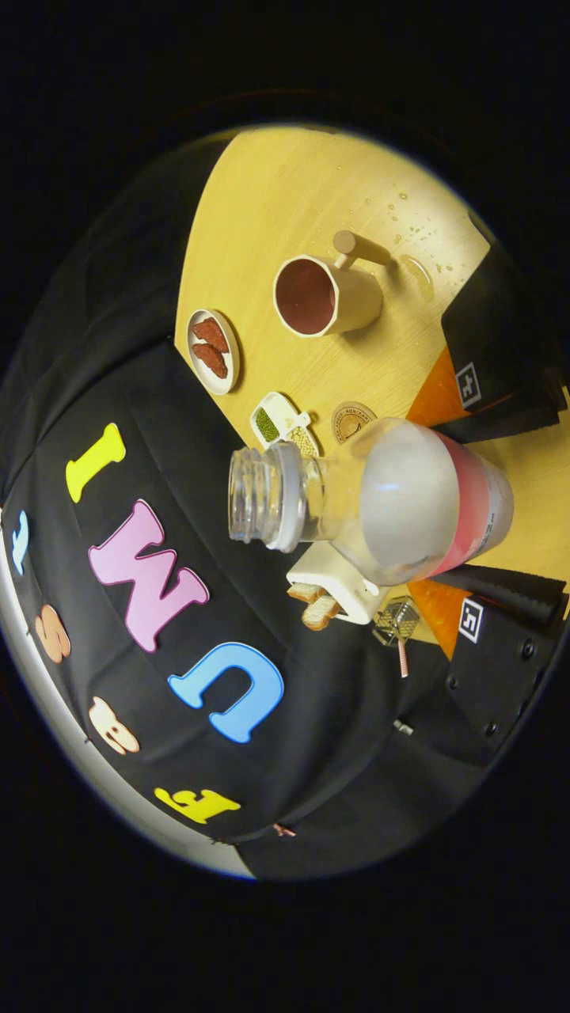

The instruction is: Take the bottle from table, then pour the juice into the cup, finally place the bottle on the coaster

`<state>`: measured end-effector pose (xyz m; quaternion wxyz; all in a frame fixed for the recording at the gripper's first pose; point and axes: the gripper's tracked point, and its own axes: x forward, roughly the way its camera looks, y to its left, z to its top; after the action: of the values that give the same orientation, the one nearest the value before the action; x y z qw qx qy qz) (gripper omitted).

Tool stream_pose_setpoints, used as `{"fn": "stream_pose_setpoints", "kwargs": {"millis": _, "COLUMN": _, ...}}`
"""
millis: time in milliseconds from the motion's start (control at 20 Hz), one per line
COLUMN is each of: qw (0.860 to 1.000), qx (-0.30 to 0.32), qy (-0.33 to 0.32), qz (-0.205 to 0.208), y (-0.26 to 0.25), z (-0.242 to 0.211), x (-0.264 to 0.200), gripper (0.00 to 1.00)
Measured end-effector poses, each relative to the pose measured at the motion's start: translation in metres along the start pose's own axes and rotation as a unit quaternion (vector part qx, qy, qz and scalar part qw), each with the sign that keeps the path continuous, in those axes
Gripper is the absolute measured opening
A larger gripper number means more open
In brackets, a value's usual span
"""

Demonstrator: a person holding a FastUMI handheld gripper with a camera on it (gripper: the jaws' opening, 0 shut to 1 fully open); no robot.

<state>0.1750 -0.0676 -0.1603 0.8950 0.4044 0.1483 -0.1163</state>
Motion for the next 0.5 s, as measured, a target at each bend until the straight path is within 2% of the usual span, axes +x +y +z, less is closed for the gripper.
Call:
{"fn": "stream_pose_setpoints", "kwargs": {"millis": 200, "qw": 0.995, "qx": 0.097, "qy": 0.006, "qz": 0.011, "y": -0.009, "z": 0.018, "x": 0.005, "gripper": 0.71}}
{"fn": "stream_pose_setpoints", "kwargs": {"millis": 500, "qw": 0.976, "qx": 0.218, "qy": -0.002, "qz": 0.000, "y": -0.042, "z": 0.046, "x": 0.013, "gripper": 0.71}}
